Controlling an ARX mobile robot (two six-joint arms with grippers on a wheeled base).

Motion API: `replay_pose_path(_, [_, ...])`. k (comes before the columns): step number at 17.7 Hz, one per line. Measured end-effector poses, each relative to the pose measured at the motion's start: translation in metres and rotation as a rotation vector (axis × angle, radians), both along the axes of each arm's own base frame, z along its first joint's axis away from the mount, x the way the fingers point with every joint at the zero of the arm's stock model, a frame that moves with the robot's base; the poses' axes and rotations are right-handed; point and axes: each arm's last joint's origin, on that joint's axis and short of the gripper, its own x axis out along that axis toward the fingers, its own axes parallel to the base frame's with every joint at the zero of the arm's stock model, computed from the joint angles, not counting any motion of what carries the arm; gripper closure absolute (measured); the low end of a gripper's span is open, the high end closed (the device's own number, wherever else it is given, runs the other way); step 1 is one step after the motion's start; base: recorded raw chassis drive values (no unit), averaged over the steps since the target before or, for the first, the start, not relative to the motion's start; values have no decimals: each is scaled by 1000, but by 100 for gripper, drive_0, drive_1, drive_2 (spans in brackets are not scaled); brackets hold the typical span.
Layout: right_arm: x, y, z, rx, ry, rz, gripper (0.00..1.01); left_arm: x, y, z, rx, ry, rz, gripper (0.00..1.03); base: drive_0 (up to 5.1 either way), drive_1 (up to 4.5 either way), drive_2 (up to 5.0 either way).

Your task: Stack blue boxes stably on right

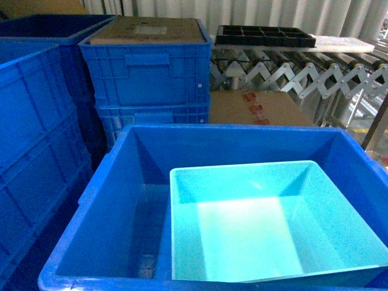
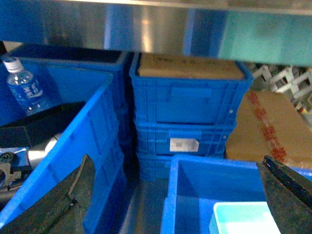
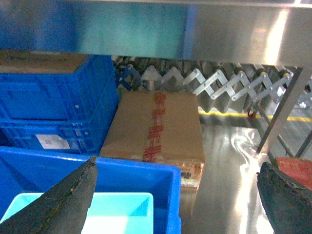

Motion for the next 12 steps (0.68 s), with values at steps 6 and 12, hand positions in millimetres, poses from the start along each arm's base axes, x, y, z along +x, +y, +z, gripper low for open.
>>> replay_pose_path(6, [-27, 14, -20, -18, -160, -114, 35, -17, 20, -19, -13, -181, -127, 31, 0, 0, 0])
replay_pose_path(12, [-87, 37, -76, -10, -136, -131, 99, -66, 65, -96, 30, -166, -131, 101, 0, 0, 0])
